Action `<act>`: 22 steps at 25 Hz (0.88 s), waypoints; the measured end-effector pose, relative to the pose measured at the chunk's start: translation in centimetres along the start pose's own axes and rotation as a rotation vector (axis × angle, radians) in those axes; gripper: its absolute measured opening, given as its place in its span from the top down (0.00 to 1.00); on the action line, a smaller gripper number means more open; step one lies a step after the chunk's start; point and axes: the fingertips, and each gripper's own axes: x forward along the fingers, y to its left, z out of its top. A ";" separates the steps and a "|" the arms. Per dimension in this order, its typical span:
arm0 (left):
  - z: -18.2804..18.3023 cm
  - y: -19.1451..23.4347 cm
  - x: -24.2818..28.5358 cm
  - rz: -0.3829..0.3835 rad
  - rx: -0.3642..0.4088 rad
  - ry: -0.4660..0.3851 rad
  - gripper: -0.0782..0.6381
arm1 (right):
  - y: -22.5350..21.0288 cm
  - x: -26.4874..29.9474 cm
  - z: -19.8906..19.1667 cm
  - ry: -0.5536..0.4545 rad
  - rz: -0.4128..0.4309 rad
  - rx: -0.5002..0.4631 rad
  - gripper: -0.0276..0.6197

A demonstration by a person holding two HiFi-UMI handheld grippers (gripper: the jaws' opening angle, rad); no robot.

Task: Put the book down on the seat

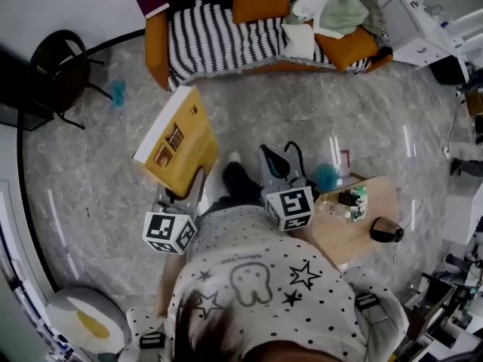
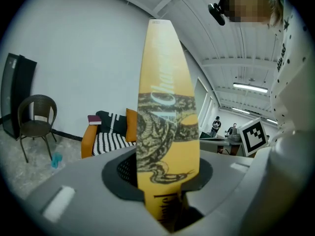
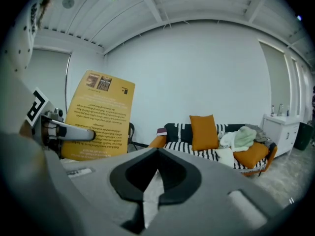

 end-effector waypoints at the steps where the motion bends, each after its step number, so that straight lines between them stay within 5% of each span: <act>1: 0.4 0.4 0.7 0.003 -0.006 -0.001 0.69 | -0.5 0.7 0.1 0.009 -0.002 0.003 0.96; 22: 5.9 4.2 12.2 0.066 -0.031 -0.040 0.69 | -10.4 10.2 4.5 -0.005 -0.024 0.017 0.96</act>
